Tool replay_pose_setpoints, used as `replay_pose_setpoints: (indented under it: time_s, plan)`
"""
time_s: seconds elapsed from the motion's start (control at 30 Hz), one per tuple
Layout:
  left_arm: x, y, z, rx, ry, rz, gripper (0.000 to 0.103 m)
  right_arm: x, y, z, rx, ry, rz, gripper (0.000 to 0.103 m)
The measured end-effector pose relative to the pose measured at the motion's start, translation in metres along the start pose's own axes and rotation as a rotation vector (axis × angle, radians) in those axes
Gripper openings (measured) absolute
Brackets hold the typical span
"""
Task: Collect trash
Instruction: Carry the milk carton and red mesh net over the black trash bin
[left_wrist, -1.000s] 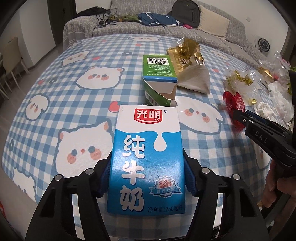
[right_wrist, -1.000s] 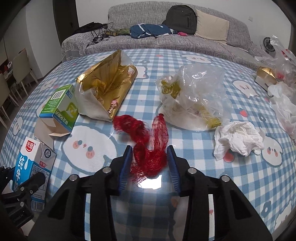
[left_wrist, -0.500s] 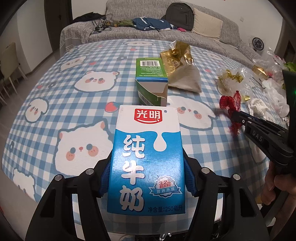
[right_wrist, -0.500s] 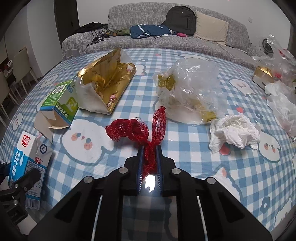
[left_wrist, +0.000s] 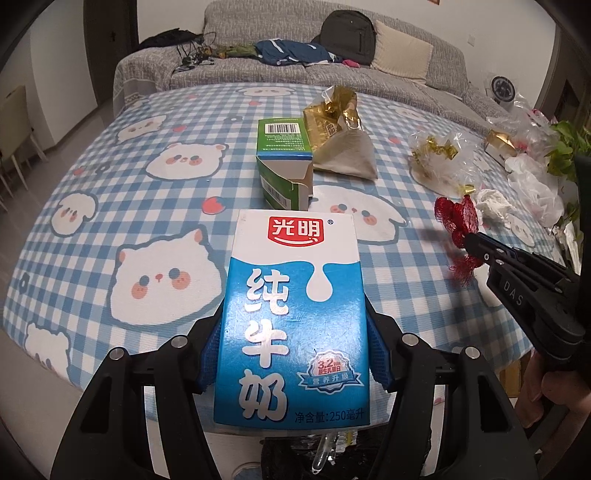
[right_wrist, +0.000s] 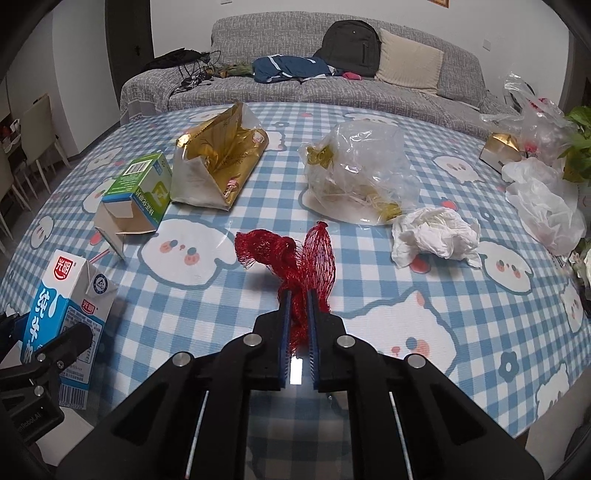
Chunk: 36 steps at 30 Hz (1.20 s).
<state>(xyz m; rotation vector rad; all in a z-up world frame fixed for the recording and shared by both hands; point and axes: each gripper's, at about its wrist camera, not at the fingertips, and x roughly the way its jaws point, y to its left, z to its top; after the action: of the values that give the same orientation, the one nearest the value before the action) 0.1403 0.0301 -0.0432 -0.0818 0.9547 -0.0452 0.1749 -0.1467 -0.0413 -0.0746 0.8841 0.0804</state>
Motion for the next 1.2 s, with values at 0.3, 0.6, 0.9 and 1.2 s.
replay_pose_setpoints:
  time_s: [0.3,0.6,0.9,1.2]
  plan:
    - [-0.017,0.004,-0.012,-0.022,-0.006,0.029,0.062,-0.021,-0.002,-0.014,0.007,-0.018,0.022,0.008]
    - [-0.036,-0.009,-0.029,-0.015,-0.015,0.030,0.062,-0.052,-0.016,-0.033,0.024,-0.036,0.022,0.008]
    - [-0.061,-0.025,-0.050,-0.006,-0.033,0.018,0.062,-0.085,-0.021,-0.058,0.029,-0.053,0.025,0.008]
    - [-0.077,-0.019,-0.073,-0.017,-0.041,0.015,0.062,-0.105,-0.013,-0.079,0.023,-0.060,0.027,0.008]
